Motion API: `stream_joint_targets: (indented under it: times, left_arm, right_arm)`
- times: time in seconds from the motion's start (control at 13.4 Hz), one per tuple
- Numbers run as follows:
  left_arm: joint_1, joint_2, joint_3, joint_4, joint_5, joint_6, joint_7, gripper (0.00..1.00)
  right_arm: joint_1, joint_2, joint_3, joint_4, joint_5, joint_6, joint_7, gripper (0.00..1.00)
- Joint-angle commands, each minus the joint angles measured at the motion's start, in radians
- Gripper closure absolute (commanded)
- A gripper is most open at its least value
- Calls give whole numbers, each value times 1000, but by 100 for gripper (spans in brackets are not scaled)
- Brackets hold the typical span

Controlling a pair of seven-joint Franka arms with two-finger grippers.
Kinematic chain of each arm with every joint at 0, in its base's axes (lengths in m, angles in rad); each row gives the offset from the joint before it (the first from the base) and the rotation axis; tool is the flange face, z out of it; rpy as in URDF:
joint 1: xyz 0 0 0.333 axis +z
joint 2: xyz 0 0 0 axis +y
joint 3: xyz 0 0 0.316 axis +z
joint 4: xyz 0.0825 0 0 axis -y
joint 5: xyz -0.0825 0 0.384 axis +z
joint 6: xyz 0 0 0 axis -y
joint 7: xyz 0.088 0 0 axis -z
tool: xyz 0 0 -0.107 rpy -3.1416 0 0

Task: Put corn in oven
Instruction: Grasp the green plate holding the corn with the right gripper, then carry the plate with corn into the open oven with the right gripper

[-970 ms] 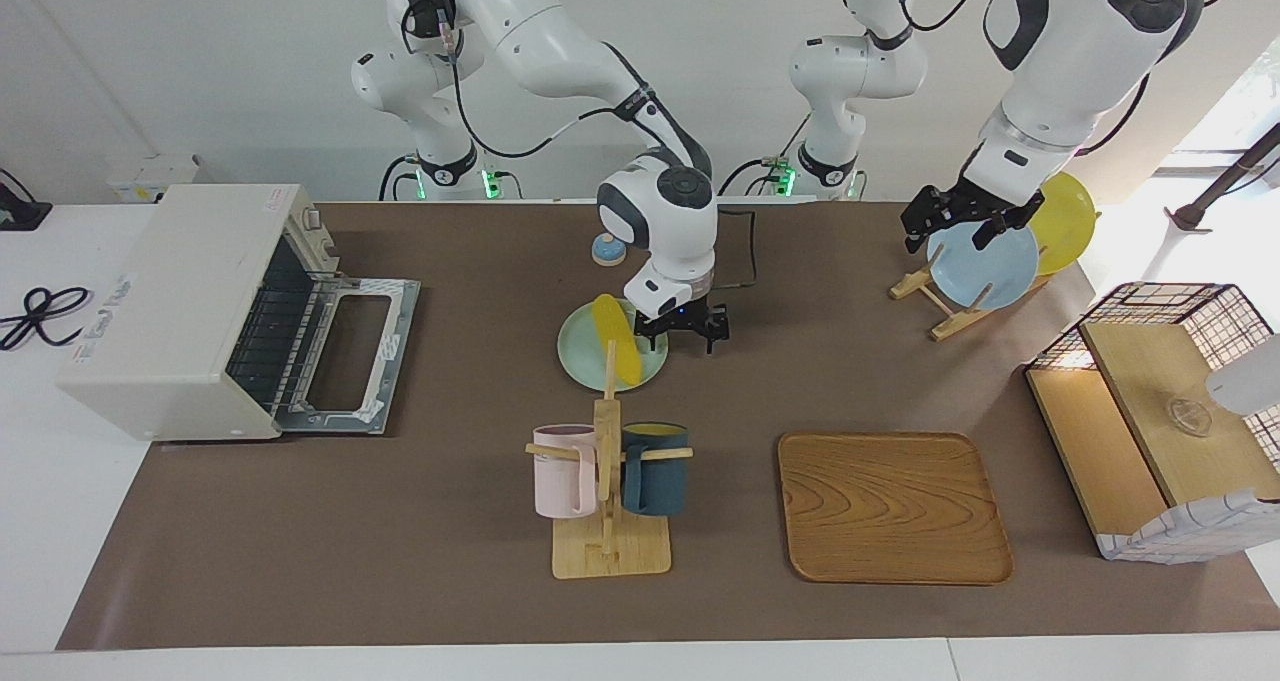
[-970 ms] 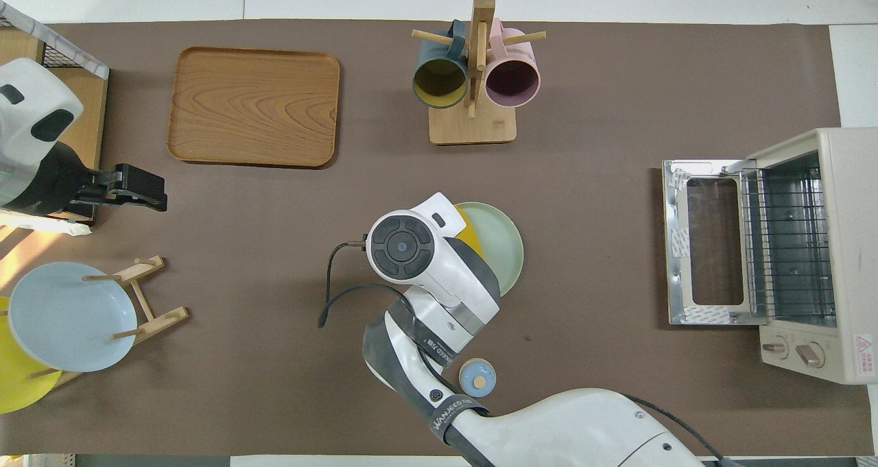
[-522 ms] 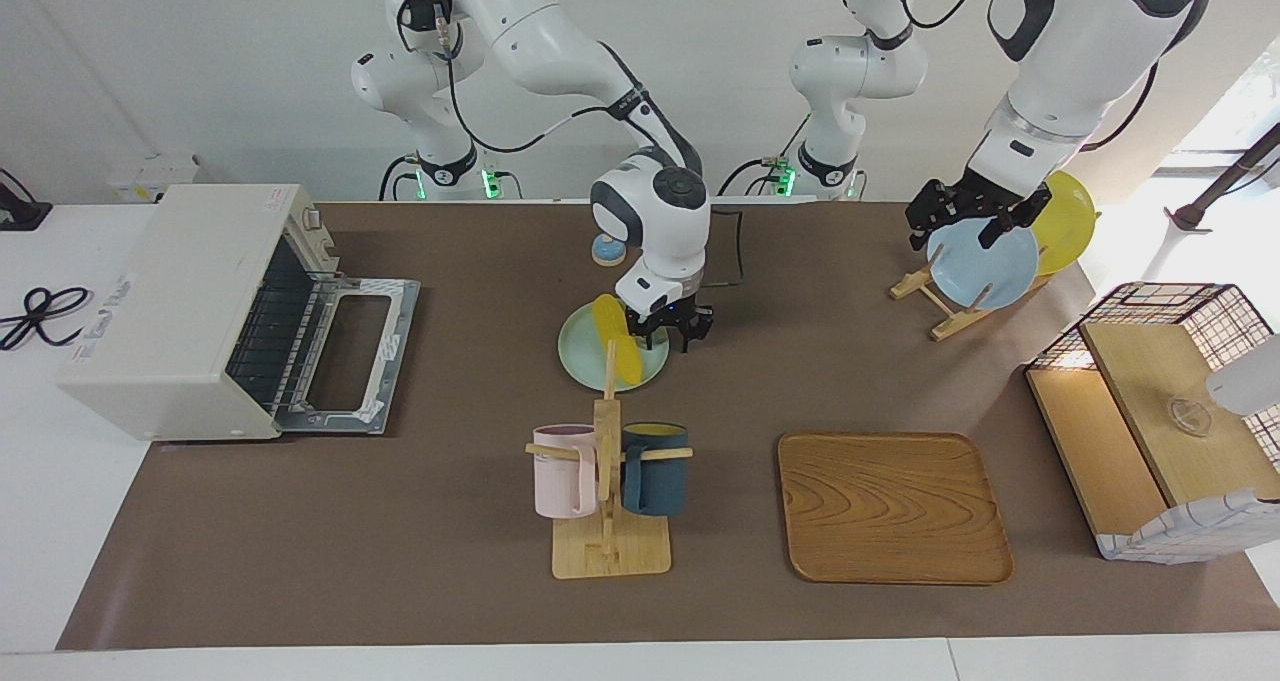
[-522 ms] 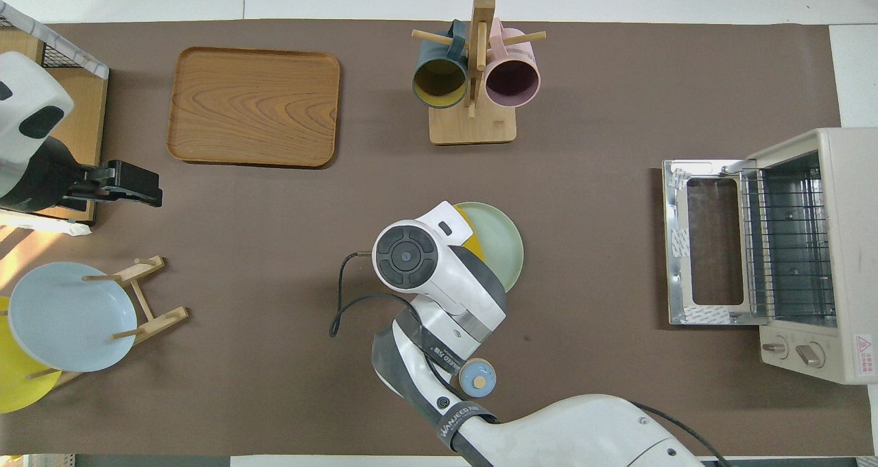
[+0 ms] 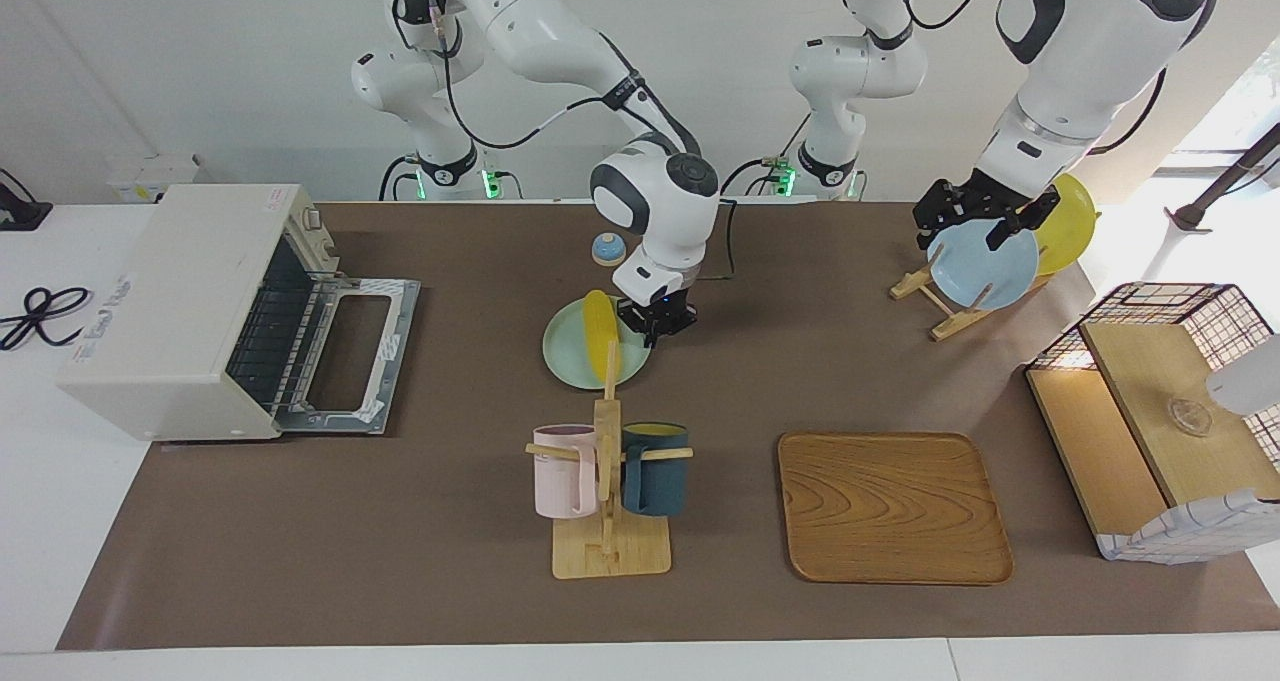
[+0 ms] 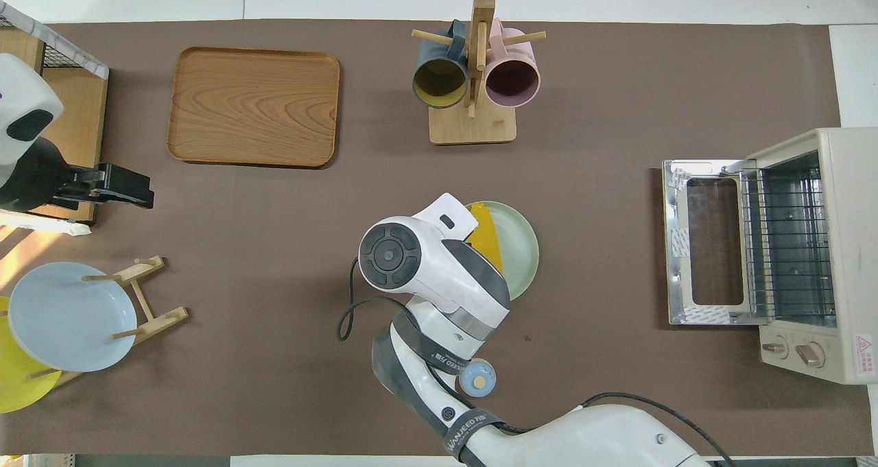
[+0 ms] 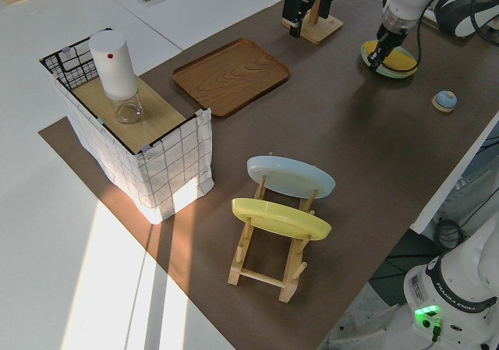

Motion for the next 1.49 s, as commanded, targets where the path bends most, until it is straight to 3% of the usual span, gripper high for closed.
stream_joint_targets:
  times: [0.0, 0.45, 0.6, 1.04, 1.42]
  left_arm:
    - [17, -9, -16, -8, 20, -9, 13, 0]
    - [16, -9, -16, -21, 20, 16, 6, 0]
    - [16, -9, -16, -21, 19, 13, 12, 0]
    - [3, -11, -14, -20, 20, 8, 11, 0]
    - [16, -11, -11, -18, 20, 8, 11, 0]
  right_arm:
    - [-12, 5, 5, 72, -43, -96, -6, 100]
    - [-29, 11, -3, 129, -102, -248, -41, 100]
    - [-86, -9, -3, 112, -105, -251, -51, 100]
    - [-332, -295, 0, -152, -82, -239, -260, 100]
    - [-524, -360, -2, -221, -60, -233, -387, 100]
